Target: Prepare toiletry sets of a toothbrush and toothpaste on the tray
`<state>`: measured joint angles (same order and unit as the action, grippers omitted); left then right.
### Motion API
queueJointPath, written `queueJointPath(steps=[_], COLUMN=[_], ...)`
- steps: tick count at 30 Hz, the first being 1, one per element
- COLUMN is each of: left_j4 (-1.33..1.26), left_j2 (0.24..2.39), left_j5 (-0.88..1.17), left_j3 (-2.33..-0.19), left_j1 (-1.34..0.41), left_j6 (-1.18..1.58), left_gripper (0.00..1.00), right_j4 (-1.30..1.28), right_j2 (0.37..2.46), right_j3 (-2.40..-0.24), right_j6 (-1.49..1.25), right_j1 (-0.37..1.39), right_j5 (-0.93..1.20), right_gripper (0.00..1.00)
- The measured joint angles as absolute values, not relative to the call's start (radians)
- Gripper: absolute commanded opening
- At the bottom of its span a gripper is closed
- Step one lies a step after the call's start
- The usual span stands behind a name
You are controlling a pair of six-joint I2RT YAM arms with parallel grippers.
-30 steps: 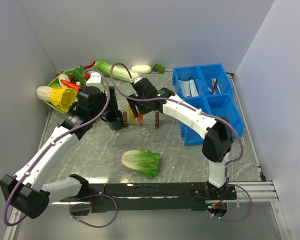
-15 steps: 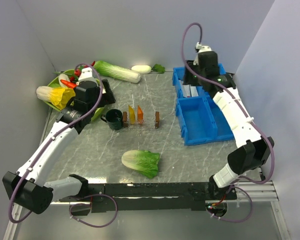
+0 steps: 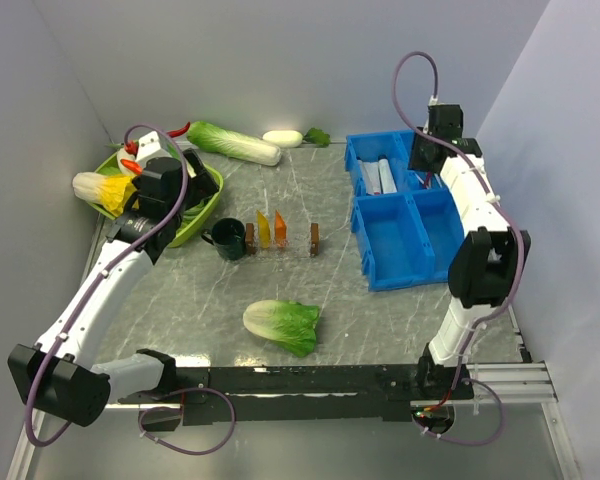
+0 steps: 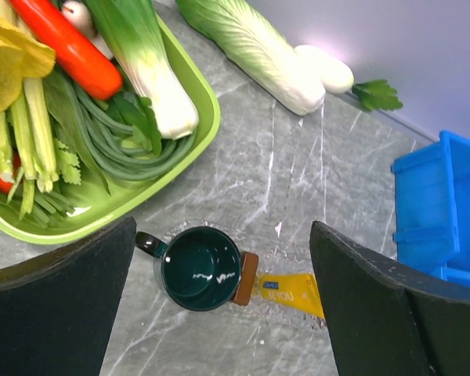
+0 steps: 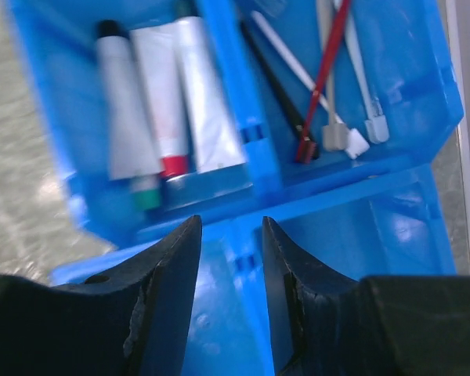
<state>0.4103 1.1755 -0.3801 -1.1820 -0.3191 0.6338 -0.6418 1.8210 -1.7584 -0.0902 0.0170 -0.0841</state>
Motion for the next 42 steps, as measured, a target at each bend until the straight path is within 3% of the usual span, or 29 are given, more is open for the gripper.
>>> queueJointPath(steps=[15, 42], left_j4=[0.387, 0.384], left_j2=[1.238, 1.332], left_j5=[-0.476, -0.531], left_j3=[-1.182, -1.232], left_j1=[-0.315, -0.304], left_j6=[0.656, 0.648], left_gripper=[0.96, 0.96], right_j4=[-0.69, -0.815], right_j2=[2.201, 2.471], right_j3=[-2.101, -2.275], right_j6=[-0.115, -0.121], right_j1=[-0.142, -0.156], right_j5=[-0.097, -0.034], right_gripper=[0.47, 0.55])
